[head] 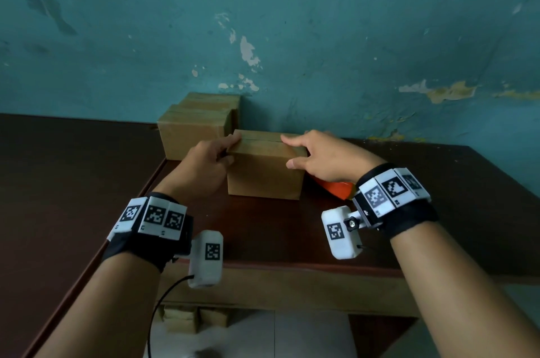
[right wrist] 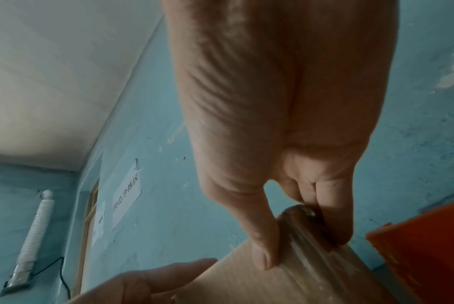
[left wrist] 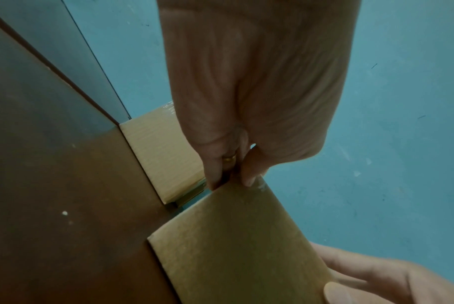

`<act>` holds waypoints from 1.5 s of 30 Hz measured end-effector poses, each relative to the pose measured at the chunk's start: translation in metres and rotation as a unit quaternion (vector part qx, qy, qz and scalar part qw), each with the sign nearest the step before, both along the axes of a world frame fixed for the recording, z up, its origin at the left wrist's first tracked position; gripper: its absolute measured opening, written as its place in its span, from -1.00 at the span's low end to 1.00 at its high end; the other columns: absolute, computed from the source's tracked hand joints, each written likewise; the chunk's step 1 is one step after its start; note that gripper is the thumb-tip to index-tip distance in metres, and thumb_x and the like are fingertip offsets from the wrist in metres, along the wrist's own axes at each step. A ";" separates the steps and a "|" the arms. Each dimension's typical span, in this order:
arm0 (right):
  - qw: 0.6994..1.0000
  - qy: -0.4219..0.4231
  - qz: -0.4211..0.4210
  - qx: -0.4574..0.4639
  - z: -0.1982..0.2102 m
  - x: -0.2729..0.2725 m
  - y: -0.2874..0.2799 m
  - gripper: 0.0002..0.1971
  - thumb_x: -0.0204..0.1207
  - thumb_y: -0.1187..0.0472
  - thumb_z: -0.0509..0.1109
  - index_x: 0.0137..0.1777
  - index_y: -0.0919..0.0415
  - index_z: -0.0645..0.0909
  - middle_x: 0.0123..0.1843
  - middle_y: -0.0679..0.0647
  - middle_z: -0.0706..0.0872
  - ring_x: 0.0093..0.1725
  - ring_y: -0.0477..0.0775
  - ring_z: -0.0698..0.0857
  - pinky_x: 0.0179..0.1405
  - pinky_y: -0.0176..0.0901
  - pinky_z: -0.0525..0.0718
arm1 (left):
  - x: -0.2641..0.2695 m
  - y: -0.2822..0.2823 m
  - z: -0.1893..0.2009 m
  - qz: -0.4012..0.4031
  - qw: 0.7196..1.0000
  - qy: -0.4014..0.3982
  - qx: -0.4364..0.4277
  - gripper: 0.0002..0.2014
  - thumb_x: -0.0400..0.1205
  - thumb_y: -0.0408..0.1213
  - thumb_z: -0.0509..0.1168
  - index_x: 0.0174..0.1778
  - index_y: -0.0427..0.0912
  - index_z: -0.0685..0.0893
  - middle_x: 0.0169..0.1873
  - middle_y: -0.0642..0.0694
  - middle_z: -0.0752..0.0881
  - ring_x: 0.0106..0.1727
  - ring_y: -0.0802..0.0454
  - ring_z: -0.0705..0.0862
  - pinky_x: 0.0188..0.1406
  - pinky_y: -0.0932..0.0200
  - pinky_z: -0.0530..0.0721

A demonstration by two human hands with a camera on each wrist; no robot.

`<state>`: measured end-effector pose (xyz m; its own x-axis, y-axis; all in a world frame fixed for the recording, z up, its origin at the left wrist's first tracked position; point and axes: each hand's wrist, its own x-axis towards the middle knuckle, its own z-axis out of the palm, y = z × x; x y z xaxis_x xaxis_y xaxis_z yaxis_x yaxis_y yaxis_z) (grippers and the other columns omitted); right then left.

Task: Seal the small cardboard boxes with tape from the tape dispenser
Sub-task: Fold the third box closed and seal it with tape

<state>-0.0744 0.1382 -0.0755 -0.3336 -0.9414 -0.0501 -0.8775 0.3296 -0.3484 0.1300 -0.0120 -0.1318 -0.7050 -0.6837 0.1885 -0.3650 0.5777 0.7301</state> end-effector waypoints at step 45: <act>0.995 0.027 0.091 -0.018 -0.014 0.092 -0.048 -0.36 0.86 0.01 0.29 0.87 -0.10 0.15 0.86 0.41 0.01 0.84 0.43 0.12 0.77 0.25 0.26 | 0.072 -0.012 0.012 0.221 0.972 0.078 -0.006 -0.53 0.59 -0.52 0.29 0.29 0.06 0.77 0.17 0.00 0.72 0.20 -0.05 0.69 0.25 -0.19 0.79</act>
<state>0.0179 0.0901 -0.0894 -0.1591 -0.9873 -0.0020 -0.9393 0.1520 -0.3077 0.2018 -0.0237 -0.1194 -0.3042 -0.9105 0.2800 -0.4645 0.3984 0.7909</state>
